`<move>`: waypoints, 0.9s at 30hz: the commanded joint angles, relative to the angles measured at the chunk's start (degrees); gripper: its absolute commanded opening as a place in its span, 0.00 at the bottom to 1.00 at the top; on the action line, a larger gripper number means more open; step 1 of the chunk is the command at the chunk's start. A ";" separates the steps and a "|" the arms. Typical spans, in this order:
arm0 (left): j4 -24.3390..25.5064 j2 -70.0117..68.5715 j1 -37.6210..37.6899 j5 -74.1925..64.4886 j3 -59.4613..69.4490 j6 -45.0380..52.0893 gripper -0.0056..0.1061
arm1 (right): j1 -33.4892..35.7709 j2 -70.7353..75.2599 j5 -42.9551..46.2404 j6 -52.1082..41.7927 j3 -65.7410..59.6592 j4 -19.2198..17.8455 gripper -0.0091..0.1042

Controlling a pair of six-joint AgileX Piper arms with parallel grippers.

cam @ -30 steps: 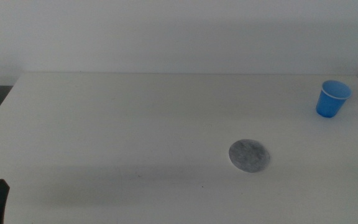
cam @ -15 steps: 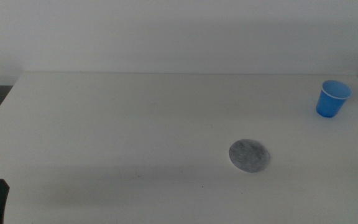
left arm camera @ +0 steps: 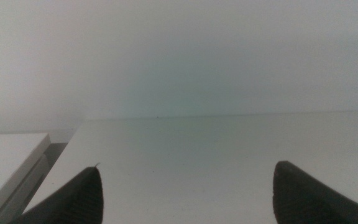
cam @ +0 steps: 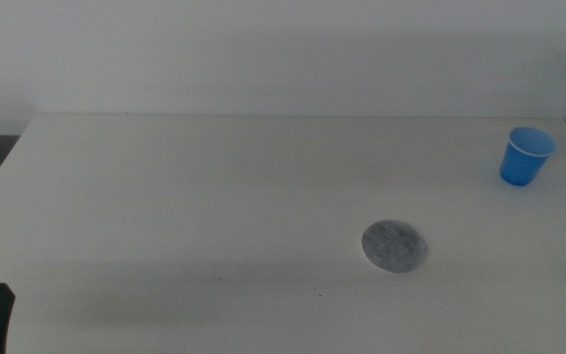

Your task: Place an empty cup on a cup mat.

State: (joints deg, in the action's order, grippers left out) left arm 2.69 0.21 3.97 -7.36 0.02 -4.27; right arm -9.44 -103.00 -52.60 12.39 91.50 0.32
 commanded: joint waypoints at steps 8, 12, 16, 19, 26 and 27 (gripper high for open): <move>-0.13 -0.21 0.06 0.74 -0.02 -0.16 0.89 | -0.28 -7.13 8.55 0.90 2.94 2.02 0.90; -0.13 -0.21 0.06 0.74 -0.02 -0.16 0.89 | -0.28 -12.02 5.77 0.90 6.98 2.02 0.87; -0.13 -0.21 0.06 0.74 -0.02 -0.16 0.89 | -0.28 -15.99 5.65 0.90 8.69 2.17 0.84; -0.13 -0.21 0.06 0.74 -0.02 -0.16 0.89 | -0.28 -18.26 6.12 0.90 8.69 2.68 0.81; -0.13 -0.21 0.06 0.74 -0.02 -0.16 0.89 | -0.28 -22.27 7.32 1.05 8.69 3.61 0.66; -0.13 -0.21 0.06 0.74 -0.02 -0.16 0.89 | -0.28 -22.54 7.50 1.05 8.69 3.95 0.55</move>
State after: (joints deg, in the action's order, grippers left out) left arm 2.69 0.21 3.97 -7.36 0.02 -4.27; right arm -9.44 -125.45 -45.78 13.43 99.57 4.07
